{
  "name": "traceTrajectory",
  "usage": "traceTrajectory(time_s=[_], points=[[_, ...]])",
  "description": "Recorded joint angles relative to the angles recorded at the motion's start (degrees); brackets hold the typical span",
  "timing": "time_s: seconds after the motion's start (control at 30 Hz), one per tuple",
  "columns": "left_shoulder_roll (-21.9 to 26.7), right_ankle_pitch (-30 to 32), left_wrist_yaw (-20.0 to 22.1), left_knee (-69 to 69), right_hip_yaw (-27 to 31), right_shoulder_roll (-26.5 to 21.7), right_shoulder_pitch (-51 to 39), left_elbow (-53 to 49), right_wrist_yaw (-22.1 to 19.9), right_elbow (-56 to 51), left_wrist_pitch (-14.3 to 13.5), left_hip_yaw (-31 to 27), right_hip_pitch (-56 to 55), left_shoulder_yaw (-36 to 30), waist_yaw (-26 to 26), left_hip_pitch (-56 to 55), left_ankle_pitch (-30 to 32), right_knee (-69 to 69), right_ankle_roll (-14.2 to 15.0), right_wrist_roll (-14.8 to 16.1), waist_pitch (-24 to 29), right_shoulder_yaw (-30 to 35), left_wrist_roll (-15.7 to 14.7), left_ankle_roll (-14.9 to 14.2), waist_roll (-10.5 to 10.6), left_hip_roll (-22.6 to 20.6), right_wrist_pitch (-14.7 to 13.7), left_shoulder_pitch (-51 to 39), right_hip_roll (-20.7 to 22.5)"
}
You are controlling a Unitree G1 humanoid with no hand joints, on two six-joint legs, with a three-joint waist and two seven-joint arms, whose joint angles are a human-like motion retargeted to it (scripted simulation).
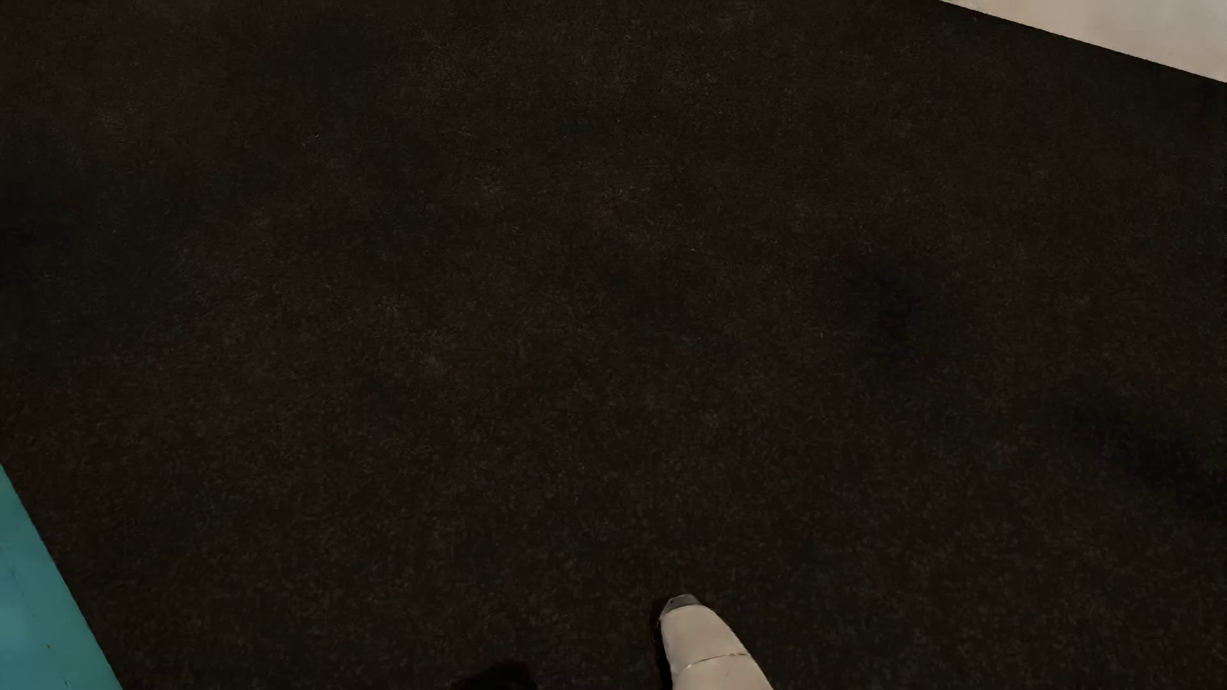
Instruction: Go around the corner
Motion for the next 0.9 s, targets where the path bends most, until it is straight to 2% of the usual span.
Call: traceTrajectory(time_s=[0.03, 0.07, 0.1, 0.13, 0.17, 0.2, 0.23, 0.27, 0.3, 0.33, 0.37, 0.43, 0.47, 0.53, 0.57, 0.6, 0.63, 0.67, 0.7, 0.73, 0.77, 0.8, 0.83, 0.9], points=[[0.0, -1.0, 0.0, 0.2, 0.0, 0.3, 0.9, 2.6, 0.0, 0.5, 0.0, 0.0, -0.8, 2.3, -0.8, 1.7, 1.3, 2.5, 0.0, 0.0, -0.3, -1.4, 0.0, 0.0, 0.0, 0.8, 0.0, 0.4, -0.1], [-0.6, -1.1, 0.0, 1.4, 0.0, 0.2, 1.1, 3.6, 0.0, 1.3, 0.0, 0.0, -1.0, 1.6, -2.2, 2.4, 4.7, 6.1, 0.0, 0.0, -0.7, -2.1, 0.0, 0.0, 0.5, 1.9, 0.0, 1.1, 0.0], [-0.8, -1.9, 0.0, 4.6, 0.0, 0.1, 0.8, 5.1, 0.0, 1.9, 0.0, 0.0, -1.9, -0.1, -3.0, 1.4, 10.4, 9.6, 0.0, 0.0, -1.3, -2.0, 0.0, 0.0, 1.2, 2.1, 0.0, 2.6, 0.2], [-1.3, -3.6, 0.0, 10.0, 0.0, 0.1, 0.5, 8.1, 0.0, 3.1, 0.0, 0.0, -0.1, -1.2, -2.7, 0.6, 18.9, 12.8, 0.0, 0.0, -1.2, -1.0, 0.0, 0.0, 2.5, 4.0, 0.0, 3.1, 1.9], [-1.6, -6.1, 0.0, 18.5, 0.0, 0.1, 0.0, 10.3, 0.0, 3.6, 0.0, 0.0, 2.2, -2.1, -1.6, -2.7, 29.0, 14.4, 0.0, 0.0, -1.3, -0.6, 0.0, 0.0, 2.0, 4.2, 0.0, 4.5, 2.8], [-1.7, -8.0, 0.0, 30.2, 0.0, 0.7, -0.4, 13.1, 0.0, 3.1, 0.0, 0.0, 5.4, -2.5, 0.3, -8.3, 36.1, 13.9, 0.0, 0.0, -1.3, -1.1, 0.0, 0.0, 1.1, 4.2, 0.0, 5.1, 4.1], [-1.0, -9.9, 0.0, 42.9, 0.0, 0.5, -0.8, 12.9, 0.0, 1.1, 0.0, 0.0, 9.3, -3.4, 1.6, -14.6, 37.5, 13.5, 0.0, 0.0, -0.3, -1.1, 0.0, 0.0, 1.1, 4.5, 0.0, 6.2, 5.0], [-1.0, -11.4, 0.0, 51.5, 0.0, 0.8, -1.5, 13.4, 0.0, -0.7, 0.0, 0.0, 14.0, -2.2, 4.7, -20.5, 35.7, 11.7, 0.0, 0.0, 0.3, -1.4, 0.0, 0.0, 0.3, 4.4, 0.0, 7.6, 6.4], [-1.4, -12.1, 0.0, 54.9, 0.0, 0.8, -2.0, 13.2, 0.0, -2.7, 0.0, 0.0, 18.8, -0.6, 8.2, -26.7, 34.6, 9.1, 0.0, 0.0, 0.2, -1.2, 0.0, 0.0, -0.7, 3.6, 0.0, 9.3, 6.3], [-1.0, -12.1, 0.0, 52.5, 0.0, 0.7, -3.4, 13.5, 0.0, -4.7, 0.0, 0.0, 23.9, -1.8, 10.6, -32.7, 34.2, 5.1, 0.0, 0.0, 0.9, -2.0, 0.0, 0.0, -2.0, 2.8, 0.0, 9.6, 6.3], [-0.9, -11.0, 0.0, 45.3, 0.0, 0.5, -3.3, 14.5, 0.0, -7.1, 0.0, 0.0, 29.4, -2.6, 14.4, -37.2, 36.5, 1.1, 0.0, 0.0, 1.3, -3.4, 0.0, 0.0, -2.5, 2.0, 0.0, 9.9, 6.3], [-0.2, -12.2, 0.0, 23.9, 0.0, -0.4, -4.2, 13.4, 0.0, -11.3, 0.0, 0.0, 39.7, -1.5, 19.7, -43.6, 43.6, -5.8, 0.0, 0.0, 1.2, -3.7, 0.0, 0.0, -3.8, 2.0, 0.0, 12.2, 5.5], [-0.2, -13.5, 0.0, 14.1, 0.0, -1.1, -5.0, 13.1, 0.0, -13.4, 0.0, 0.0, 43.7, -1.3, 21.8, -46.2, 40.6, -8.0, 0.0, 0.0, 0.6, -4.2, 0.0, 0.0, -4.0, 2.3, 0.0, 12.5, 5.2], [0.2, -16.5, 0.0, 4.6, 0.0, -2.2, -7.0, 12.4, 0.0, -15.4, 0.0, 0.0, 50.6, -1.4, 24.6, -49.8, 19.3, -9.2, 0.0, 0.0, 0.0, -4.3, 0.0, 0.0, -4.3, 3.1, 0.0, 13.4, 4.4], [0.0, -16.3, 0.0, 7.0, 0.0, -2.1, -8.5, 12.5, 0.0, -15.6, 0.0, 0.0, 51.2, -0.4, 25.8, -50.4, 19.1, -8.6, 0.0, 0.0, -0.2, -5.0, 0.0, 0.0, -4.6, 5.0, 0.0, 13.2, 4.5], [0.1, -15.1, 0.0, 6.7, 0.0, -1.8, -8.1, 13.0, 0.0, -14.6, 0.0, 0.0, 54.4, -1.0, 27.6, -52.3, 29.1, -6.9, 0.0, 0.0, 0.1, -5.6, 0.0, 0.0, -4.7, 3.6, 0.0, 13.9, 3.4], [-0.3, -10.3, 0.0, 11.7, 0.0, -1.4, -7.5, 13.5, 0.0, -13.8, 0.0, 0.0, 53.5, -0.9, 28.9, -54.7, 40.4, -3.4, 0.0, 0.0, -0.5, -7.0, 0.0, 0.0, -5.3, 3.6, 0.0, 13.6, 2.2], [-0.5, -1.4, 0.0, 16.2, 0.0, -0.2, -6.9, 15.0, 0.0, -11.6, 0.0, 0.0, 52.3, -1.0, 27.7, -54.8, 45.6, 2.8, 0.0, 0.0, -1.2, -7.4, 0.0, 0.0, -7.3, 1.3, 0.0, 13.8, -0.2], [-0.6, 7.8, 0.0, 18.9, 0.0, 0.0, -5.6, 16.1, 0.0, -9.4, 0.0, 0.0, 49.1, -2.4, 25.3, -52.6, 45.3, 12.6, 0.0, 0.0, -1.7, -6.8, 0.0, 0.0, -7.4, -0.8, 0.0, 13.2, -0.4], [-0.9, 12.0, 0.0, 19.8, 0.0, -0.3, -4.8, 16.4, 0.0, -8.2, 0.0, 0.0, 42.6, -2.6, 23.2, -49.9, 43.7, 24.4, 0.0, 0.0, -2.2, -4.9, 0.0, 0.0, -7.4, -3.4, 0.0, 12.5, -1.5], [-1.9, 7.1, 0.0, 18.9, 0.0, 0.0, -3.1, 17.2, 0.0, -8.8, 0.0, 0.0, 36.2, 1.2, 21.1, -45.6, 39.9, 35.0, 0.0, 0.0, -2.5, -5.8, 0.0, 0.0, -8.0, -5.5, 0.0, 12.0, -3.0], [-1.6, -0.8, 0.0, 15.9, 0.0, 0.0, -2.6, 16.4, 0.0, -7.9, 0.0, 0.0, 31.7, 1.4, 18.3, -38.3, 35.4, 39.5, 0.0, 0.0, -1.6, -4.8, 0.0, 0.0, -7.0, -5.8, 0.0, 11.1, -2.1], [-1.3, -5.7, 0.0, 13.0, 0.0, -0.1, -2.0, 16.0, 0.0, -7.0, 0.0, 0.0, 26.0, 1.4, 15.2, -32.3, 31.0, 40.2, 0.0, 0.0, -1.3, -3.9, 0.0, 0.0, -5.5, -5.3, 0.0, 9.6, -0.9], [0.6, -7.4, 0.0, 6.8, 0.0, -0.5, -0.4, 9.8, 0.0, -6.1, 0.0, 0.0, 18.6, 1.7, 7.9, -19.8, 22.5, 29.4, 0.0, 0.0, -0.6, -4.3, 0.0, 0.0, -2.7, -3.1, 0.0, 8.3, 0.4]])
